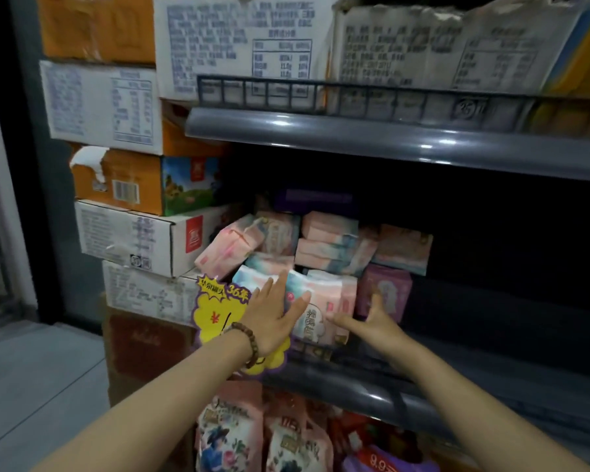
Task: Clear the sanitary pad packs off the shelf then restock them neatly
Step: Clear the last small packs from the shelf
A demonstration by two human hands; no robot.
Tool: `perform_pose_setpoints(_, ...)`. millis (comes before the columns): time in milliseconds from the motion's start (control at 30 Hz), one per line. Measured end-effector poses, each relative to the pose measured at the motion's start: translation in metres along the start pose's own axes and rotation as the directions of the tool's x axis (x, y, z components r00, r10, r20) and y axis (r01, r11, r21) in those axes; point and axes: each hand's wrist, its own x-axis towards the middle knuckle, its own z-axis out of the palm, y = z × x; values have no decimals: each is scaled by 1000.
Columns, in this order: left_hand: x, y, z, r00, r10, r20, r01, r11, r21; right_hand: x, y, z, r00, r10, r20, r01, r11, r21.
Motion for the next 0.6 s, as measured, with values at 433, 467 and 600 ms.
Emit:
perform_pose_setpoints(433, 28, 30, 33, 990, 138, 18, -139, 982, 128, 49, 44, -22, 980, -102, 171, 51, 959, 279)
perform_pose_setpoints(467, 30, 34, 36, 987, 158, 34, -161, 981, 104, 48, 49, -26, 982, -97, 159, 45, 953, 300)
perform_pose_setpoints(600, 34, 47, 47, 977, 207, 54, -194, 965, -179, 40, 59, -44, 997, -54, 57, 30, 933, 358)
